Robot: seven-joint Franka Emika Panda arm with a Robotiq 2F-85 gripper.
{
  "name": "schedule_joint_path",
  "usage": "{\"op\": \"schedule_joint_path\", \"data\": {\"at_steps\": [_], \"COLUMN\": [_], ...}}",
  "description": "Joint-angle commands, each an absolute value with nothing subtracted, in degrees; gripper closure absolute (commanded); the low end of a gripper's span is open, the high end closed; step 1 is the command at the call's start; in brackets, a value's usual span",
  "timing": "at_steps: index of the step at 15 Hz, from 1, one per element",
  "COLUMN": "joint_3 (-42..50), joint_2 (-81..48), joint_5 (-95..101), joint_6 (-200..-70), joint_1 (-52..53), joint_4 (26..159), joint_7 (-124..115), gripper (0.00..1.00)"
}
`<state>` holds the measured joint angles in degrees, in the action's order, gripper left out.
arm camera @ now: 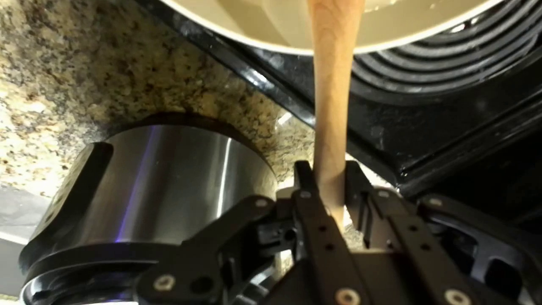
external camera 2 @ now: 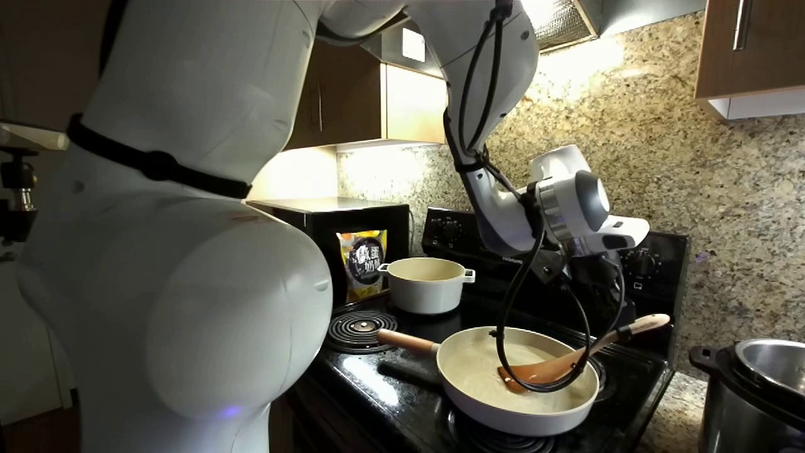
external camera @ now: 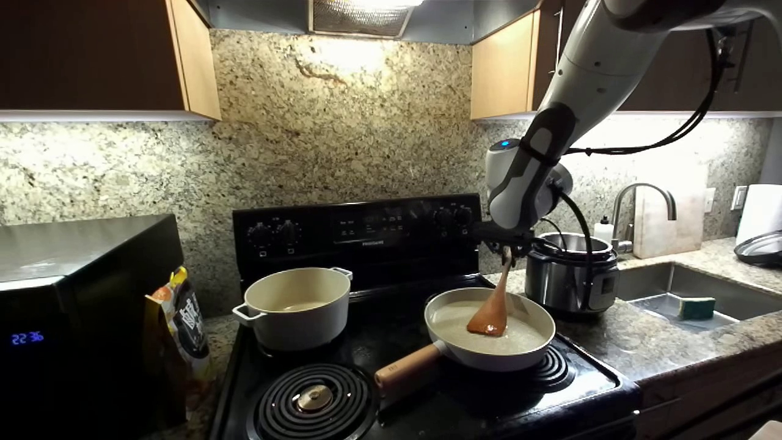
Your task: Stir the water in the pan using the wooden soon
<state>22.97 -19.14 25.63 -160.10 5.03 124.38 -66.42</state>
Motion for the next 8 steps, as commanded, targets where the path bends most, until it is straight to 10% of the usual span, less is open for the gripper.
{"op": "schedule_joint_path", "data": {"at_steps": [1,8], "joint_3": [23.07,19.33], "joint_2": [-15.78,-17.31], "joint_5": [23.72,24.66], "joint_6": [-159.88,-157.54], "joint_1": [2.66,3.58], "joint_4": [125.63,125.11], "joint_7": [-65.04,-63.54], "gripper": [0.95,0.95]}}
